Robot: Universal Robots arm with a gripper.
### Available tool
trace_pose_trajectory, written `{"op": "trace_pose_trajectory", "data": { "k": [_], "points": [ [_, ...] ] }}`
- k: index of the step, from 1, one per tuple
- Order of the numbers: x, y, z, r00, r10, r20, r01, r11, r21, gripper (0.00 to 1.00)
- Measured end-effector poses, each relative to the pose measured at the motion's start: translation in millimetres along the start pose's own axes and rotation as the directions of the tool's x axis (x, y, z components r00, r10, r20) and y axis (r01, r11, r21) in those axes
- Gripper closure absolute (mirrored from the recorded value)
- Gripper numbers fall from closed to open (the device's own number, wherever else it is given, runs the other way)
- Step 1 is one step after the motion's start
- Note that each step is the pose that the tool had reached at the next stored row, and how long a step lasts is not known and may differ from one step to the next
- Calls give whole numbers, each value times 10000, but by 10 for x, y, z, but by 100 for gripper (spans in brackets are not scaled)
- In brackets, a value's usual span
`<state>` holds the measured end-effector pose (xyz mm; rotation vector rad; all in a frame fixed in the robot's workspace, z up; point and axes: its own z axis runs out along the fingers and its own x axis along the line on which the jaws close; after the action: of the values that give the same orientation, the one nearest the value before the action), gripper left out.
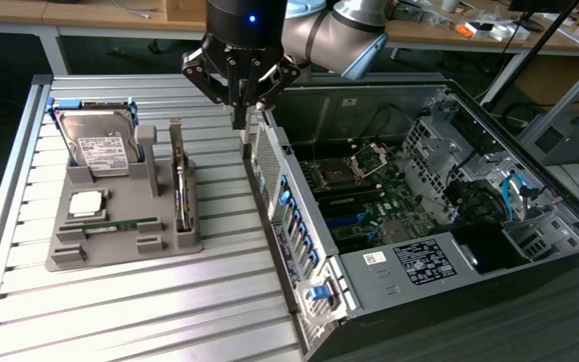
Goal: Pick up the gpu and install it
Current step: 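Reach for the gpu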
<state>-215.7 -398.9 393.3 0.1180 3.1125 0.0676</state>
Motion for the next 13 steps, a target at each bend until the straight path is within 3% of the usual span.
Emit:
{"op": "trace_pose_trajectory", "data": {
  "k": [13],
  "points": [
    [50, -4, -1, 10000, 1, 0, -1, 10000, 0, 90]
  ]
}}
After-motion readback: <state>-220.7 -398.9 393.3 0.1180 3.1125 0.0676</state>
